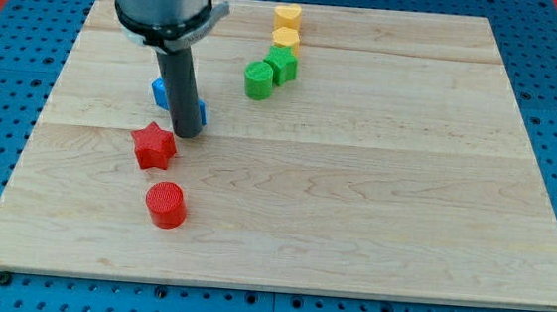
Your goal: Slide the triangle towards the top of the cube
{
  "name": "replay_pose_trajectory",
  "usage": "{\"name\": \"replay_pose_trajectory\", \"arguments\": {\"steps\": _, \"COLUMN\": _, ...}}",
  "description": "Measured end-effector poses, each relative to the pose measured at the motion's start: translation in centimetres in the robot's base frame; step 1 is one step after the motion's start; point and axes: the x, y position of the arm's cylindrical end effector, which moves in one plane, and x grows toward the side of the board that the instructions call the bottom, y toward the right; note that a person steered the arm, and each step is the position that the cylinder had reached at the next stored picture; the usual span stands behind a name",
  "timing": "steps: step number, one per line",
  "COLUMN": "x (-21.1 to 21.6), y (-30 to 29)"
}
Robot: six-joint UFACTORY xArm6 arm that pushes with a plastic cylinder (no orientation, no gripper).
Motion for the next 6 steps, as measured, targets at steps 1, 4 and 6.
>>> {"name": "replay_pose_trajectory", "arguments": {"steps": 1, "x": -2.3, "y": -1.5}}
{"name": "replay_pose_trajectory", "arguments": {"steps": 4, "x": -2.5, "y": 6.6}}
{"name": "replay_pose_trajectory", "arguments": {"steps": 6, "x": -6.6, "y": 0.0}}
